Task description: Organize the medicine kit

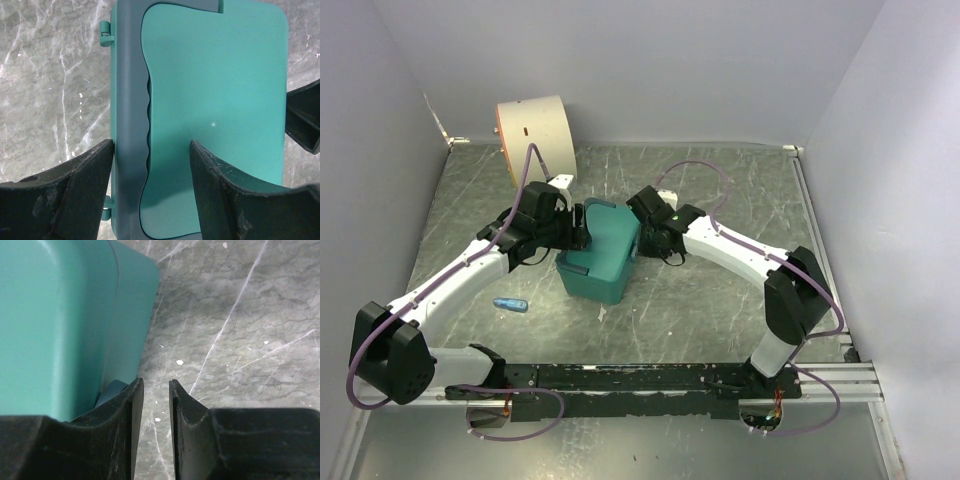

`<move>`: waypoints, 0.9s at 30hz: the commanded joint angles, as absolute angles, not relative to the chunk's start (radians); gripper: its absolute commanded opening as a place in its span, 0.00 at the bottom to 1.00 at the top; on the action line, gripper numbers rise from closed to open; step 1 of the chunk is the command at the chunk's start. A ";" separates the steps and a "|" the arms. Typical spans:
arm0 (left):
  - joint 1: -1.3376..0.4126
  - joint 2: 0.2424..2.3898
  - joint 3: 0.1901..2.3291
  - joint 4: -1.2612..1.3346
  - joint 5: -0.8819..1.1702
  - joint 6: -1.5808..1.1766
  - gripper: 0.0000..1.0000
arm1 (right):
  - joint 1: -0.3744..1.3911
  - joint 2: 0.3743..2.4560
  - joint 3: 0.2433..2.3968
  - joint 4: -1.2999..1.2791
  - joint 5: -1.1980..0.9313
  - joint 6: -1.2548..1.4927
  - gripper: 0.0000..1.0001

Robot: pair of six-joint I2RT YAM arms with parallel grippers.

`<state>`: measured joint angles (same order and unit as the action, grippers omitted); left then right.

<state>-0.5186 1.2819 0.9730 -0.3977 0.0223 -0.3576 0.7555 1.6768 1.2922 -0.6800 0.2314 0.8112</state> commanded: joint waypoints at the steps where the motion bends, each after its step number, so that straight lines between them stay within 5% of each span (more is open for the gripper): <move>1: -0.529 1.331 0.938 -0.539 0.097 -0.339 0.70 | 0.770 1.689 1.331 -0.693 0.224 0.821 0.27; 18: -0.529 1.357 0.923 -0.512 0.192 -0.333 0.55 | 0.776 1.592 1.166 -0.364 0.131 0.838 0.25; 27: -0.529 1.336 0.935 -0.500 0.153 -0.357 0.57 | 0.740 1.446 1.041 -0.281 0.196 0.832 0.26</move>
<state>-0.5034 1.2987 0.9733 -0.3676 0.0650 -0.3519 0.7582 1.5383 1.0664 -0.4099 0.1890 0.8219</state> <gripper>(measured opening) 0.587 0.253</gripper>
